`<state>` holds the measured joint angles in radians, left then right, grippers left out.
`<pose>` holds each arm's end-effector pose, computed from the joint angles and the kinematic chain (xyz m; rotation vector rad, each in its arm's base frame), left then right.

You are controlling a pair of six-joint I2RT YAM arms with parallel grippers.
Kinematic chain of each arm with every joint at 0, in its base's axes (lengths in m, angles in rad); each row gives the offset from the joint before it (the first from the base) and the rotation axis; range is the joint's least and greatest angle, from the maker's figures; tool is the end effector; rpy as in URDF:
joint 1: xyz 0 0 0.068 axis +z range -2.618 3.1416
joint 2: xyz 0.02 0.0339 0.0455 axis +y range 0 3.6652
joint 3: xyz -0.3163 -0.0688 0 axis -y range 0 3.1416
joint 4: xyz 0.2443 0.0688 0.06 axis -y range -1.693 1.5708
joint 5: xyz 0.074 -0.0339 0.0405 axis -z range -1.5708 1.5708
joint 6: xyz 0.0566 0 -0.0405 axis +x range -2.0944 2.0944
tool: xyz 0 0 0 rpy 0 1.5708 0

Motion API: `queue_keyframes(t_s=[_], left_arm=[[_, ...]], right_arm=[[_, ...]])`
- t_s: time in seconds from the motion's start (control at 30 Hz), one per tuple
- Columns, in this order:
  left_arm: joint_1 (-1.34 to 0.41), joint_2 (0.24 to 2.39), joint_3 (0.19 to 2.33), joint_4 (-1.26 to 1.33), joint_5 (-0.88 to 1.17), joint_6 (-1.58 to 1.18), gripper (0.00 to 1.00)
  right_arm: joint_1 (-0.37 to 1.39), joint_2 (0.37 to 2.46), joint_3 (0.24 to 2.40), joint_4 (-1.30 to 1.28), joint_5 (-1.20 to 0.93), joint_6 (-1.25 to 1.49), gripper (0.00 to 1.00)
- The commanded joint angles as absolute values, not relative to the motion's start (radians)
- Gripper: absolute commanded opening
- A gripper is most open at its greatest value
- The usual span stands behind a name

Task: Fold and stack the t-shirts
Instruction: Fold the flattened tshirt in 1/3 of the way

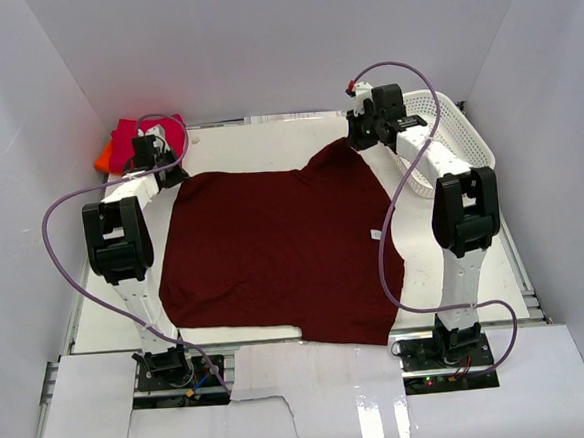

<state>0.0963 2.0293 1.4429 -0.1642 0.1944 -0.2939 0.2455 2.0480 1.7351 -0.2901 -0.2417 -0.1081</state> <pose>0.4902 0.0364 0.2236 -0.3539 2.2991 -0.3252 0.5034 0.1401 0.3032 -0.5179 2.1112 0.3411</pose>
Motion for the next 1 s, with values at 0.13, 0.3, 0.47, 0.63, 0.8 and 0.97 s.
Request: queue_keyframes(t_s=[0.13,0.3,0.47,0.63,0.8,0.97], left_arm=[[0.11,1.962,1.445,-0.164,0.209,-0.31,0.0],[0.112,1.945,1.447,-0.17,0.204,-0.316,0.0],[0.126,1.934,1.437,-0.175,0.206,-0.328,0.0],[0.133,1.927,1.436,-0.176,0.209,-0.331,0.0],[0.14,1.917,1.43,-0.178,0.206,-0.336,0.0],[0.146,1.89,1.399,-0.147,0.219,-0.344,0.0]], right_arm=[[0.25,1.928,1.718,-0.255,-0.216,-0.121,0.08],[0.25,1.898,1.706,-0.259,-0.203,-0.123,0.08],[0.238,1.864,1.672,-0.259,-0.192,-0.121,0.08],[0.226,1.841,1.635,-0.256,-0.187,-0.124,0.08],[0.207,1.818,1.614,-0.255,-0.193,-0.12,0.08],[0.201,1.786,1.577,-0.25,-0.193,-0.118,0.08]])
